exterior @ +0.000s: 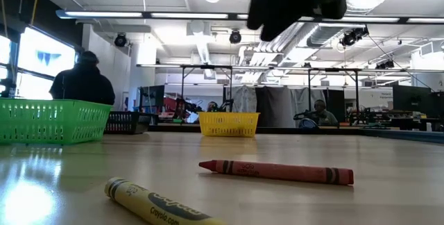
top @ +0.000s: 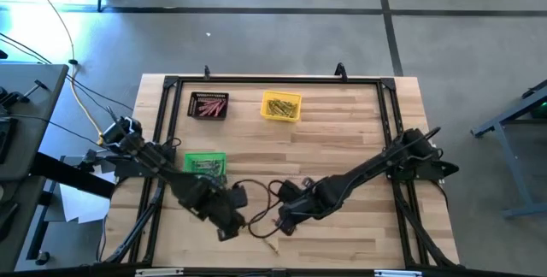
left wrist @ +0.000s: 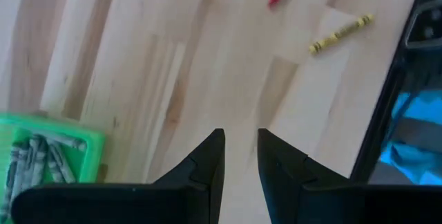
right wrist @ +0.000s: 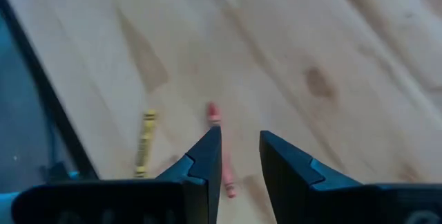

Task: Sort crayons
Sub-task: Put the red crayon into the black bin

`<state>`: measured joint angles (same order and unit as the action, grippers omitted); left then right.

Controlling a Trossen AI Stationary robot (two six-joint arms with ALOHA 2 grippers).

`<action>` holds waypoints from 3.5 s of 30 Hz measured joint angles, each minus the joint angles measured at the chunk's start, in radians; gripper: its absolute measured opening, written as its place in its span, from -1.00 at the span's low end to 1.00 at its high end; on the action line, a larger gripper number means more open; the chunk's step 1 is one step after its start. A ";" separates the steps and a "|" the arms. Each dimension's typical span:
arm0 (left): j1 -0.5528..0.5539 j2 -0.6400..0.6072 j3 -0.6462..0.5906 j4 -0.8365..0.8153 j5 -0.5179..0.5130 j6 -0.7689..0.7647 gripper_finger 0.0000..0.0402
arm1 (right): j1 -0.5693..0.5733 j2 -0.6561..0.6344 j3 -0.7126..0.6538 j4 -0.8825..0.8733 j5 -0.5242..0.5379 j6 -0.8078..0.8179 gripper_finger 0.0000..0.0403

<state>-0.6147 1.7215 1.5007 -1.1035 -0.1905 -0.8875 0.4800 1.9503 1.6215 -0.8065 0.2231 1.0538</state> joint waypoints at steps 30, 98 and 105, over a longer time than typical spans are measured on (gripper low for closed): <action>-0.127 -0.002 0.000 -0.061 -0.007 -0.150 -0.64 | 0.070 0.243 0.001 0.136 -0.118 -0.358 -0.59; -0.120 -0.002 0.000 -0.112 -0.056 -0.238 -0.64 | -0.042 0.280 0.022 0.051 -0.261 -0.686 -0.67; -0.120 -0.002 0.000 -0.112 -0.058 -0.262 -0.64 | -0.053 0.279 0.021 0.051 -0.339 -0.614 -0.93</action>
<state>-0.7349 1.7195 1.5005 -1.2159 -0.2486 -1.1499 0.4275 2.2296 1.6424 -0.7556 -0.1160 0.4401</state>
